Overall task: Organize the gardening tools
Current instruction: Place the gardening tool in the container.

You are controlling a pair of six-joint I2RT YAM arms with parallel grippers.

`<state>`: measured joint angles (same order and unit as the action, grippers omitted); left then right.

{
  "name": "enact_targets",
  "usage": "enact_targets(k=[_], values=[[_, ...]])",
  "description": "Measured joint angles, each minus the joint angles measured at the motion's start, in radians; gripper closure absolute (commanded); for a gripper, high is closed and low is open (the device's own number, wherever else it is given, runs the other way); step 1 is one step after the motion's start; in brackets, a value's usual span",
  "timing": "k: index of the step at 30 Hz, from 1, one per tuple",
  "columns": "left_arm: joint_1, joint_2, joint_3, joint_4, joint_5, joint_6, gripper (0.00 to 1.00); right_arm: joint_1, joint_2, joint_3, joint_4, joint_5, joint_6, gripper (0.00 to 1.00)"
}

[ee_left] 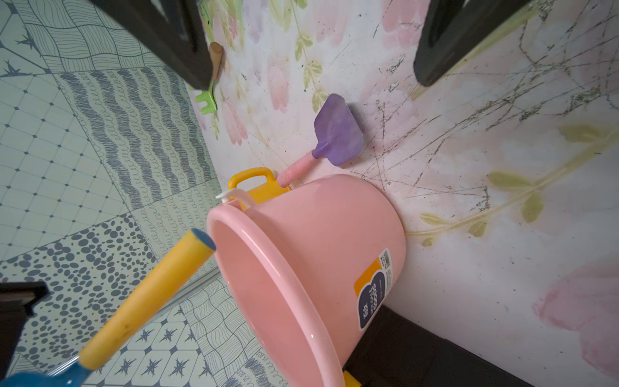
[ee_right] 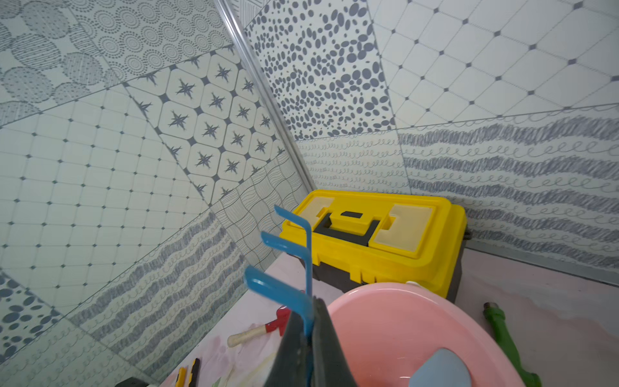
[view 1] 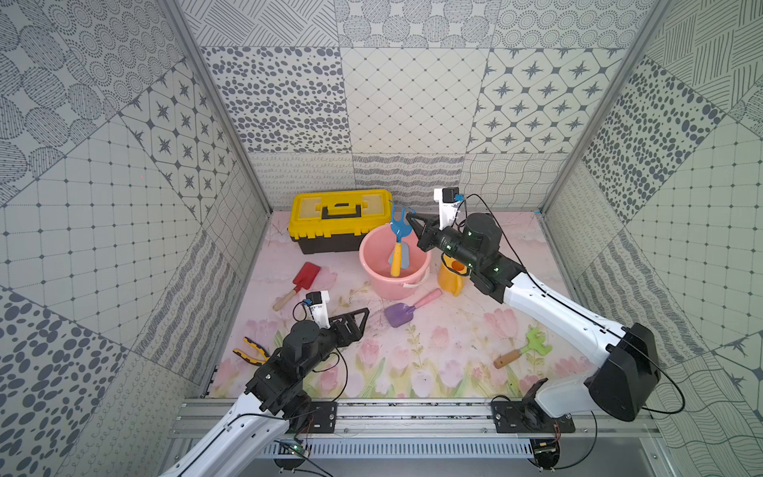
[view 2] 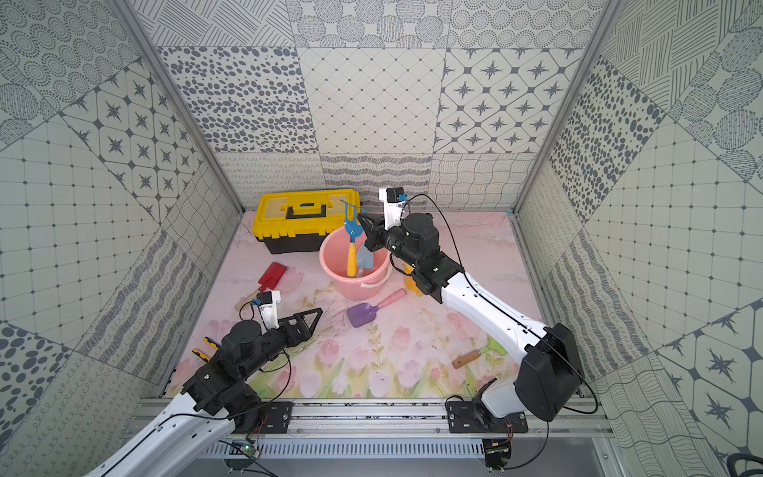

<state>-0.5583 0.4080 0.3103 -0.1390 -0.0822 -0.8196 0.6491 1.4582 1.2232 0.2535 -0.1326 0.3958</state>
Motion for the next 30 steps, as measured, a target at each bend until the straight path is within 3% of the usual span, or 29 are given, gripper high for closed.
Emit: enact_targets(k=[9,13,17,18,19,20,24,30], values=[[0.000,0.034,0.000,0.000,0.001,0.000,0.01,-0.069,0.189,0.045,0.069,0.023,-0.020,1.00],[0.000,0.037,0.000,0.000,0.002,0.000,0.01,-0.084,0.234,0.042,0.056,-0.004,-0.021,0.91],[0.000,0.042,0.000,0.000,0.003,0.000,0.01,-0.099,0.242,0.030,0.047,-0.051,-0.007,0.50],[0.000,0.043,0.000,0.000,0.003,0.000,0.01,-0.101,0.242,0.030,0.043,-0.064,-0.006,0.35],[0.000,0.045,0.000,0.000,0.003,0.000,0.01,-0.102,0.241,0.030,0.036,-0.071,-0.005,0.09],[0.000,0.047,0.000,0.000,0.003,0.000,0.01,-0.103,0.238,0.030,0.026,-0.082,-0.002,0.03],[0.000,0.058,0.000,0.000,0.003,0.000,0.00,-0.108,0.193,0.010,-0.026,-0.103,0.002,0.03],[0.000,0.079,0.001,0.000,-0.001,0.000,0.01,-0.107,-0.022,-0.102,-0.120,-0.084,0.045,0.03]])
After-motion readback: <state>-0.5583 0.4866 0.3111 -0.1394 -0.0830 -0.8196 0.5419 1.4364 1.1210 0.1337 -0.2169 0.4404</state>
